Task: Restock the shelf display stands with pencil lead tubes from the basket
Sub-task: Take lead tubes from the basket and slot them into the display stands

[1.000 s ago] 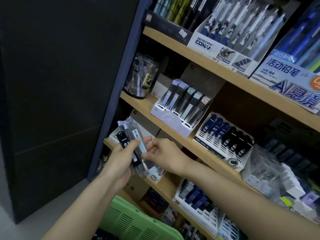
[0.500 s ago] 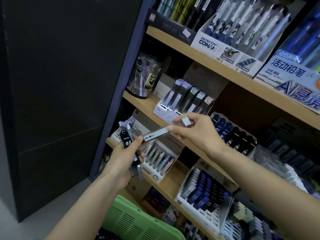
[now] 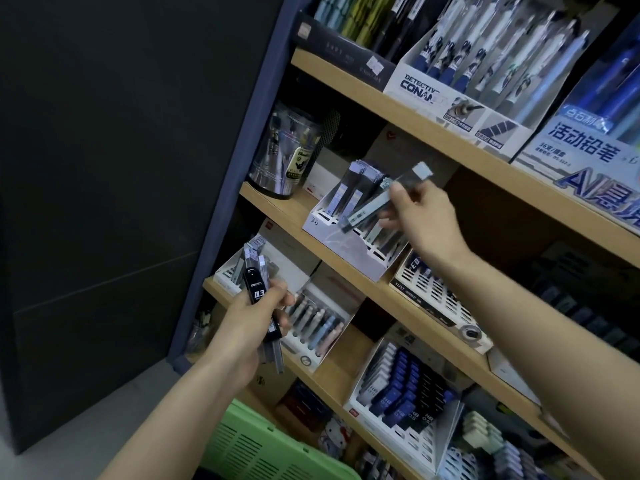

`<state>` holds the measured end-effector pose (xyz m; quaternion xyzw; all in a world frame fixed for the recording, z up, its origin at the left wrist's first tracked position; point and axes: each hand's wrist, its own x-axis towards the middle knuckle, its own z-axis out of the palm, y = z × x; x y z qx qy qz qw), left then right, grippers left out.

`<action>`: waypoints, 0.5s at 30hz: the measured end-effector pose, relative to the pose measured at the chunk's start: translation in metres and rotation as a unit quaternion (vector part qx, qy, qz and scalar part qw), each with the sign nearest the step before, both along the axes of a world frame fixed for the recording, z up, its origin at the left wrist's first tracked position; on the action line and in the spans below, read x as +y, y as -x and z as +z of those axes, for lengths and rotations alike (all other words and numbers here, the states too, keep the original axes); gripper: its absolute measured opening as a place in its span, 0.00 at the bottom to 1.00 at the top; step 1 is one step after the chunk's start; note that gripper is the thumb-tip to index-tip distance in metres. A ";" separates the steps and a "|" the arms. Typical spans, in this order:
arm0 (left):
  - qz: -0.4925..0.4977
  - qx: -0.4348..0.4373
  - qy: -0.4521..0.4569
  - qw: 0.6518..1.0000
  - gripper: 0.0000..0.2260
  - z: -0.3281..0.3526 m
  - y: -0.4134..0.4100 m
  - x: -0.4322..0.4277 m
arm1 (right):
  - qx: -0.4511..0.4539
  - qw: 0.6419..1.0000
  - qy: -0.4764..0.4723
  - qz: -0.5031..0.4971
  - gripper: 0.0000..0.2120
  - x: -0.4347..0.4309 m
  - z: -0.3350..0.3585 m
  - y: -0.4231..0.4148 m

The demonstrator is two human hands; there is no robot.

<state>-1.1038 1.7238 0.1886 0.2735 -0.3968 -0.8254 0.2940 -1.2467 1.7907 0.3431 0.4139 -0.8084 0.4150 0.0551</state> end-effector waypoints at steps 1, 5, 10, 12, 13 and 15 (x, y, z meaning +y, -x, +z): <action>-0.004 0.000 -0.002 1.000 0.06 -0.001 0.001 0.000 | 0.027 0.999 -0.012 -0.018 0.09 -0.003 0.005 0.009; -0.022 -0.010 -0.006 1.000 0.07 -0.003 0.006 0.000 | 0.146 0.988 -0.039 -0.043 0.10 -0.014 0.012 0.034; -0.038 -0.024 -0.002 0.999 0.07 -0.007 0.014 -0.002 | 0.180 0.977 -0.101 -0.046 0.11 -0.022 0.004 0.047; -0.038 -0.019 -0.006 0.999 0.07 -0.009 0.017 -0.004 | 0.175 0.978 -0.104 -0.049 0.11 -0.024 0.003 0.049; -0.037 -0.016 -0.010 0.999 0.07 -0.011 0.019 -0.005 | 0.176 0.978 -0.104 -0.047 0.11 -0.024 0.004 0.049; -0.035 -0.010 -0.014 0.999 0.07 -0.013 0.021 -0.007 | 0.182 0.977 -0.101 -0.041 0.10 -0.024 0.004 0.049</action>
